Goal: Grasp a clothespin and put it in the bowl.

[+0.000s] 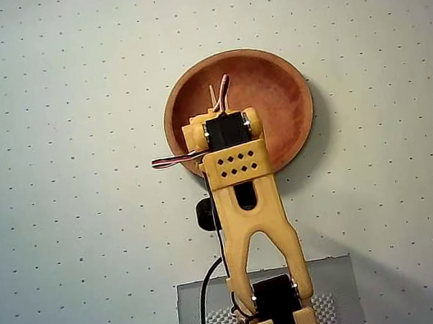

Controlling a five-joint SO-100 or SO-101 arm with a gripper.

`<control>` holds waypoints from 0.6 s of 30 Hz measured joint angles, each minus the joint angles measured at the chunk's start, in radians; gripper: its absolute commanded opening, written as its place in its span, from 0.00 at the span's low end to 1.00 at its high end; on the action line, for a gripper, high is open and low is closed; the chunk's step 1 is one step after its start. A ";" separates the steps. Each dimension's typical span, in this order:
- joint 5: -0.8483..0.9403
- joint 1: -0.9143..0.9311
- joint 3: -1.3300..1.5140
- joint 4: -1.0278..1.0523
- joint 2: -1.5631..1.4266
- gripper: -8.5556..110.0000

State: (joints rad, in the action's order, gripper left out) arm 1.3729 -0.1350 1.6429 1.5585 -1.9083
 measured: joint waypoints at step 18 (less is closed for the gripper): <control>-0.002 0.184 0.000 -0.014 0.192 0.05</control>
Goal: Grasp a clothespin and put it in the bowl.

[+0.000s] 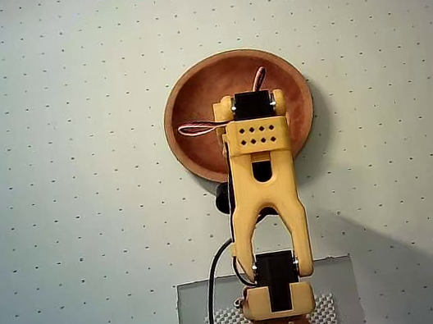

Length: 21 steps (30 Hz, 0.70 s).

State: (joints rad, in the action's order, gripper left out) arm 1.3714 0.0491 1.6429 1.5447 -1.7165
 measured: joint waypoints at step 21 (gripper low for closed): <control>-0.005 -0.077 0.000 -0.126 0.118 0.04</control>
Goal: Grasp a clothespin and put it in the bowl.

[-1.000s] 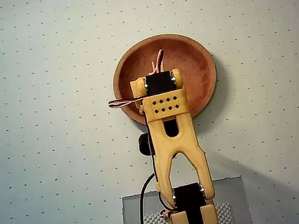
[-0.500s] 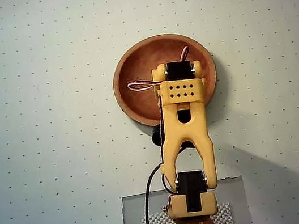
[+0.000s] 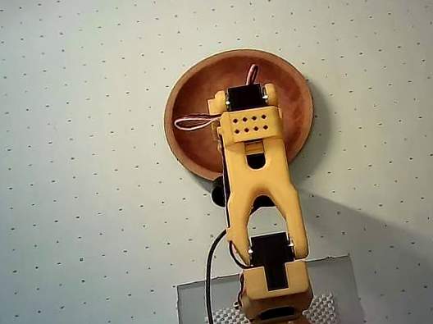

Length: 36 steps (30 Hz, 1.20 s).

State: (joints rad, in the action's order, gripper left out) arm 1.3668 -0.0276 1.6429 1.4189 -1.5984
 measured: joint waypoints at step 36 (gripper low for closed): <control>0.000 -0.025 -0.325 -0.005 0.430 0.12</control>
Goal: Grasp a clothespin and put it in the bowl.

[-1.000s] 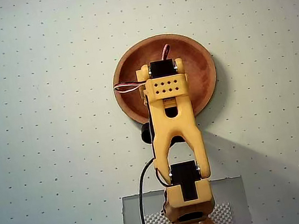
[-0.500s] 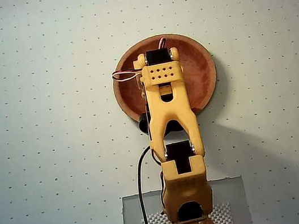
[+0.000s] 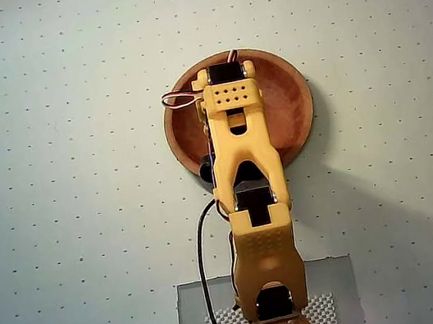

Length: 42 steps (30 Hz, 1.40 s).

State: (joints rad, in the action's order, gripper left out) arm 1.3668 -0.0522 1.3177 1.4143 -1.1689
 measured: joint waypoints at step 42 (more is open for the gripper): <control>-0.529 0.025 0.261 -0.038 -1.252 0.05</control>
State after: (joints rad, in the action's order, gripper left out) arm 0.8376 -0.0276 1.5785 1.3760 -2.4206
